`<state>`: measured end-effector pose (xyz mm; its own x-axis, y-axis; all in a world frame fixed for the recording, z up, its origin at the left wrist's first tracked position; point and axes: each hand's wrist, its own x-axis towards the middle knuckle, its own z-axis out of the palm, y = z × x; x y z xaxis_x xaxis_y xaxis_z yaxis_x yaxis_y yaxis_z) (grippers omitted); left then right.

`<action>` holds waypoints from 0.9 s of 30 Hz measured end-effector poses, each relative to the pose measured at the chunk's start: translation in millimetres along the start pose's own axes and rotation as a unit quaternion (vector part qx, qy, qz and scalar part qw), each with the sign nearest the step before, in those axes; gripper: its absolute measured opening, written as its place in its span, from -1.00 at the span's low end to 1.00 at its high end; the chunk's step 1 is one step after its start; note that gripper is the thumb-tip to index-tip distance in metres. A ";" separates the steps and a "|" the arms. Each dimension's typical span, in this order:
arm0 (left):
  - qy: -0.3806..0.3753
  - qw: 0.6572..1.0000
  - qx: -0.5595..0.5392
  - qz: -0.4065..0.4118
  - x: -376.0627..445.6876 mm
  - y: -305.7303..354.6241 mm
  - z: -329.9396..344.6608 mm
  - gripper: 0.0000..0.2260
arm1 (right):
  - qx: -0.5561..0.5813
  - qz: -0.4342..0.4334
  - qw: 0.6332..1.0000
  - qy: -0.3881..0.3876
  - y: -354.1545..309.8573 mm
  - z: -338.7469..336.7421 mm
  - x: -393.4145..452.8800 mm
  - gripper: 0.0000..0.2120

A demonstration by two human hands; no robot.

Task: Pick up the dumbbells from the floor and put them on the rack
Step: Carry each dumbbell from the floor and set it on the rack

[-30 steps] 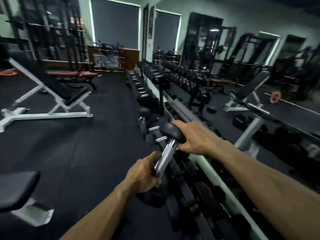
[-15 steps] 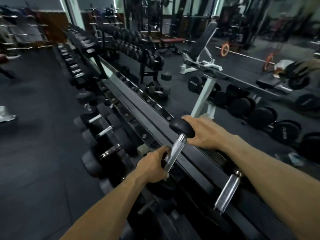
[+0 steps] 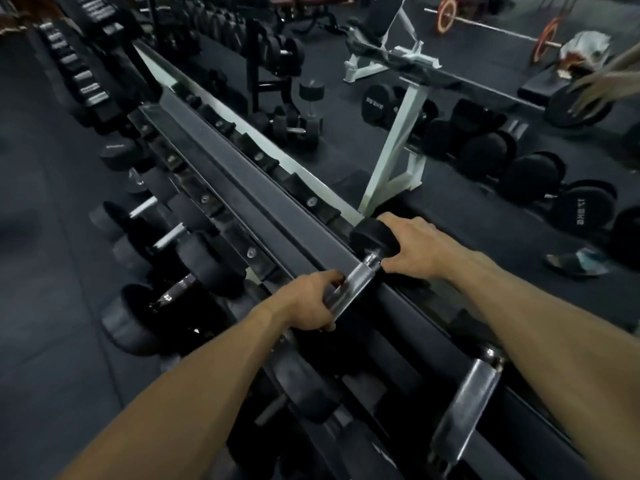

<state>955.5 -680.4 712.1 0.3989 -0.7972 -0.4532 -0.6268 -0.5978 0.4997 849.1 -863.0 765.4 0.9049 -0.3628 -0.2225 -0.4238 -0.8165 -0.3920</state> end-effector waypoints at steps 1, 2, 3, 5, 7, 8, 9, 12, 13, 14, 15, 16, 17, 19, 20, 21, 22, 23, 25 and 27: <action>-0.002 1.000 -0.001 -0.002 -0.4 -0.6 -0.7 -0.26 | -0.002 0.003 1.000 0.002 -0.5 -0.5 2.3 -0.49; -0.003 1.000 0.000 -0.004 -1.3 -1.1 -1.4 -0.26 | -0.004 0.007 1.000 0.006 -1.8 -1.0 3.6 -0.51; -0.005 1.000 0.002 -0.006 -3.7 -0.9 -1.4 -0.26 | -0.005 0.011 1.000 0.008 -3.2 -0.8 3.3 -0.52; 0.004 1.000 0.011 -0.006 -6.0 -0.9 -1.0 -0.28 | -0.003 0.016 1.000 0.012 -3.7 0.7 0.3 -0.49; 0.026 0.999 0.024 0.002 -9.4 -0.3 0.8 -0.35 | -0.020 0.022 0.999 0.015 -4.6 0.8 -4.5 -0.43; 0.036 0.999 0.026 0.006 -12.6 -0.6 2.3 -0.40 | -0.040 0.027 0.999 0.015 -6.2 0.8 -6.0 -0.42; 0.048 0.998 0.024 0.012 -16.6 -1.0 3.6 -0.45 | -0.062 0.031 0.997 0.018 -8.9 0.4 -7.1 -0.42; 0.097 0.995 0.022 0.026 -35.0 -5.2 5.1 -0.50 | -0.120 0.039 0.991 0.051 -25.1 -4.9 -9.4 -0.43; 0.117 0.992 0.025 0.027 -43.1 -7.5 4.2 -0.50 | -0.128 0.041 0.989 0.063 -33.0 -7.9 -10.0 -0.43; 0.139 0.990 0.031 0.023 -52.5 -10.7 2.2 -0.48 | -0.130 0.039 0.988 0.075 -42.4 -10.8 -10.8 -0.44; 0.160 0.986 0.038 0.016 -62.5 -15.1 -0.3 -0.46 | -0.128 0.035 0.987 0.086 -53.1 -13.3 -11.4 -0.46; 0.177 0.983 0.043 0.008 -73.5 -21.4 -3.1 -0.45 | -0.127 0.027 0.987 0.093 -65.3 -15.2 -12.1 -0.46; 0.189 0.981 0.046 -0.001 -85.6 -28.7 -6.1 -0.44 | -0.127 0.015 0.987 0.096 -79.2 -16.5 -13.2 -0.44; 0.206 0.978 0.039 -0.016 -113.6 -46.2 -10.5 -0.47 | -0.131 -0.024 0.987 0.090 -110.4 -15.4 -16.4 -0.41; 0.214 0.976 0.035 -0.025 -129.1 -56.5 -11.0 -0.48 | -0.134 -0.047 0.986 0.085 -127.4 -13.2 -18.8 -0.41; 0.223 0.974 0.034 -0.034 -146.3 -66.5 -10.9 -0.49 | -0.139 -0.070 0.985 0.078 -145.1 -9.7 -21.2 -0.42; 0.232 0.971 0.036 -0.046 -164.3 -77.0 -9.8 -0.49 | -0.148 -0.092 0.982 0.070 -164.4 -5.6 -24.5 -0.41; 0.240 0.968 0.036 -0.061 -183.5 -87.8 -7.7 -0.49 | -0.158 -0.114 0.979 0.061 -184.7 0.2 -28.4 -0.41; 0.253 0.963 0.027 -0.094 -224.0 -108.9 -0.3 -0.51 | -0.171 -0.155 0.972 0.050 -227.4 15.1 -38.6 -0.40; 0.264 0.956 0.021 -0.126 -267.7 -129.5 10.9 -0.48 | -0.184 -0.191 0.963 0.041 -272.5 34.1 -53.3 -0.40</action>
<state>922.5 -388.6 760.7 0.8159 -0.5669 -0.1136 -0.4885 -0.7811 0.3888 915.0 -605.8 853.7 0.9985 -0.0262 -0.0486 -0.0302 -0.9960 -0.0841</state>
